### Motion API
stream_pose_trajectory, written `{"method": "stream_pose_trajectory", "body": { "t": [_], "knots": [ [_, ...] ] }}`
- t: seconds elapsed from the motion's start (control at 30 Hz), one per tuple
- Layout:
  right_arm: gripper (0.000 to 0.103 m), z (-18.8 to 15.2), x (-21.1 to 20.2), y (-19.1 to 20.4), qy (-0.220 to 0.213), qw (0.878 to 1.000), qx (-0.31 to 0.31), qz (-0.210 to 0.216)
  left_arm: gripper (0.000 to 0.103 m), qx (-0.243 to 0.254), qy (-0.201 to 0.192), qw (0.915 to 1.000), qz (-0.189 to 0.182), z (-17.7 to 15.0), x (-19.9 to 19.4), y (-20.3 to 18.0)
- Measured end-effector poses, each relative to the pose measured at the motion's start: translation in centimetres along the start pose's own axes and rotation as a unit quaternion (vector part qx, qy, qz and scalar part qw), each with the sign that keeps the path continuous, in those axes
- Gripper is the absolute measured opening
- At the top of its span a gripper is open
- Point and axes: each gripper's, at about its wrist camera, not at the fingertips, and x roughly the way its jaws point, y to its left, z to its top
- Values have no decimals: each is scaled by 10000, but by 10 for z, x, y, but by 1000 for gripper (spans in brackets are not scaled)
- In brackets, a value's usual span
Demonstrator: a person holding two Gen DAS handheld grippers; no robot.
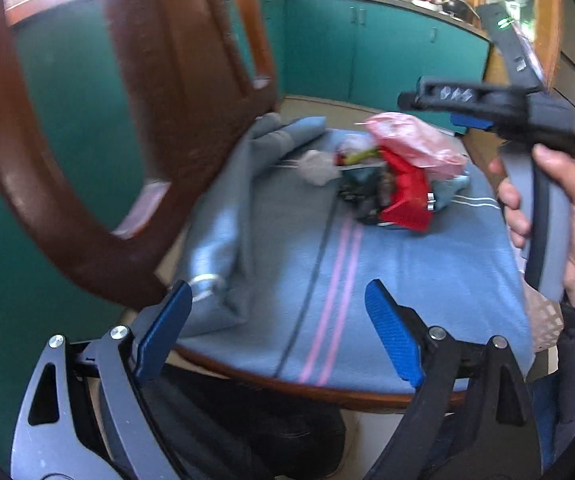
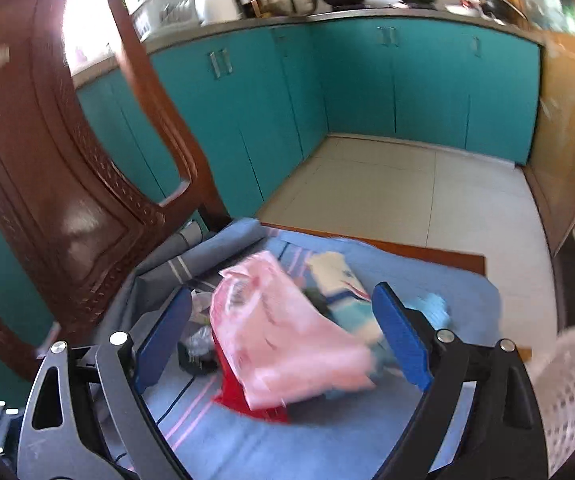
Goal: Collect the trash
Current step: 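Grasp the pink printed plastic bag on the chair seat with the right tool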
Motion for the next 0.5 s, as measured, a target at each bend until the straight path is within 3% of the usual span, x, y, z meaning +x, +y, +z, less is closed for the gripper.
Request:
{"method": "stream_pose_trajectory", "body": {
  "t": [0.13,0.27,0.33,0.43,0.5],
  "knots": [
    [90,-3,31,12,316,9981,-401,-340,88,-88,0,9998,167,-1,-4,13],
    [89,-15,41,7,572,9972,-411,-245,88,-148,8,9997,191,-2,-4,17],
    [81,-21,41,7,651,9969,-432,-113,88,-130,18,9998,140,-2,-4,14],
    [58,-27,36,5,800,9959,-373,220,88,-84,8,9999,75,0,-4,9],
    [53,-31,31,5,817,9954,-395,316,88,-55,11,10000,31,0,-4,5]
  ]
}}
